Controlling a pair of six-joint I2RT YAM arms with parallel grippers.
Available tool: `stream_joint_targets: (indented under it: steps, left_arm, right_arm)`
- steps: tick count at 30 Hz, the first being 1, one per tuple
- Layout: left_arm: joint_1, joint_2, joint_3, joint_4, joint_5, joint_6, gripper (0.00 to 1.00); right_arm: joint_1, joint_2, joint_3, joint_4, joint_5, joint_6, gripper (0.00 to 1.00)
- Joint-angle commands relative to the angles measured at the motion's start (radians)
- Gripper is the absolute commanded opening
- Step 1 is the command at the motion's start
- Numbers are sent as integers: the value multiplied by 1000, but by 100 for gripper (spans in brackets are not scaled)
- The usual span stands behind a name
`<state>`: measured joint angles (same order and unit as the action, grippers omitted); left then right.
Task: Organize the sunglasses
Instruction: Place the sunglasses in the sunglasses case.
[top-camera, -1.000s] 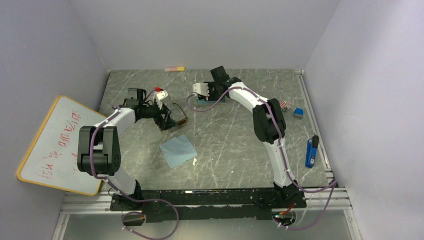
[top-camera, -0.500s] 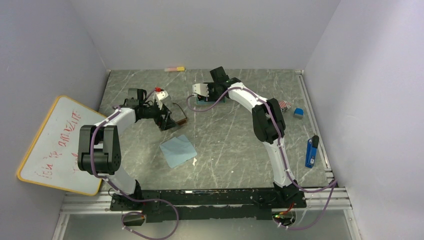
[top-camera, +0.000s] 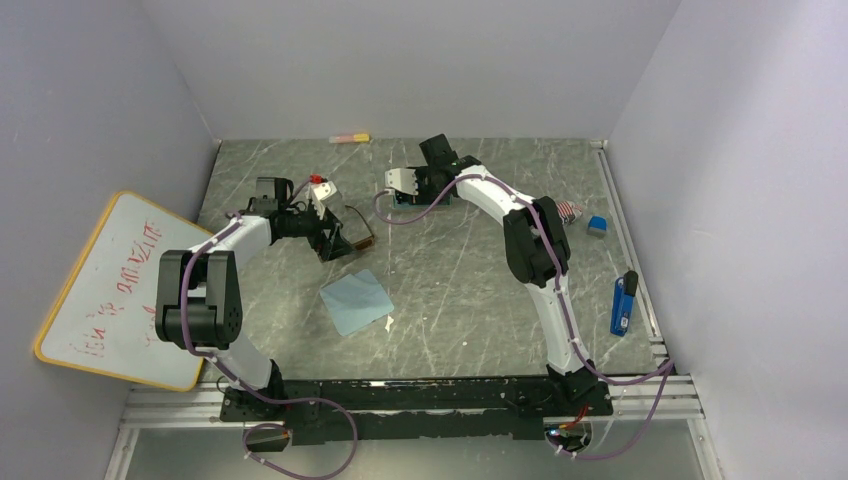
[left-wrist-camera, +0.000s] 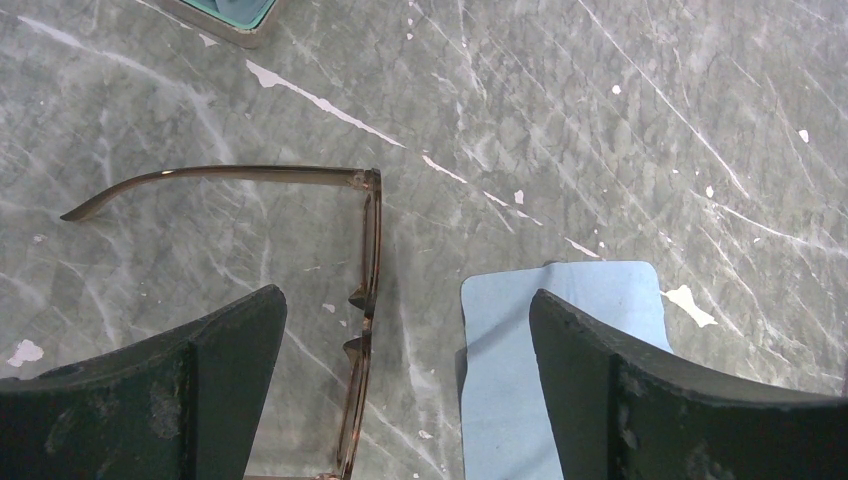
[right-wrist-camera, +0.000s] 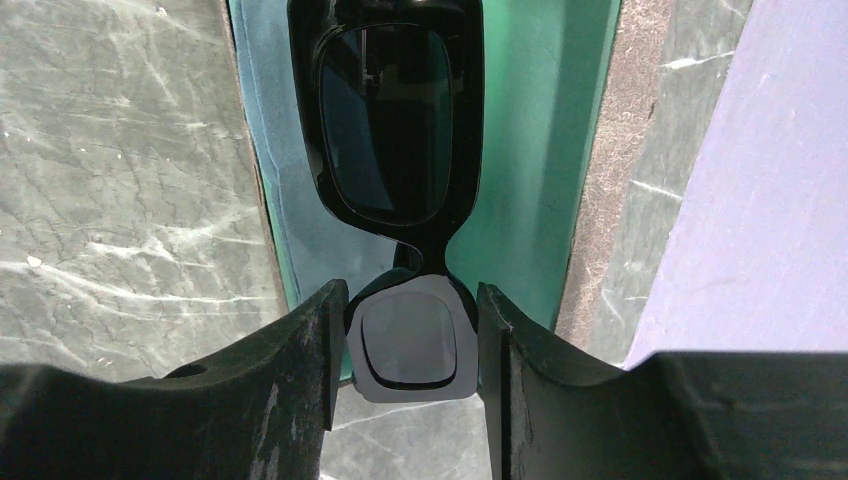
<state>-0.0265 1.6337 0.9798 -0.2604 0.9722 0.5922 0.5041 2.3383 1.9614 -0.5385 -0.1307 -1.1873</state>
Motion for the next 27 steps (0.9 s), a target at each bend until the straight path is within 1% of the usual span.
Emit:
stream_joint_targets:
  steps: [1, 21, 27]
  left_arm:
    - [2, 8, 2, -5, 45, 29, 97]
    - [2, 14, 5, -13, 51, 34, 96]
    - [2, 13, 5, -11, 51, 34, 97]
  right_arm:
    - [4, -1, 12, -14, 8, 1, 35]
    - [13, 27, 36, -25, 17, 41, 36]
    - [13, 33, 49, -39, 8, 51, 38]
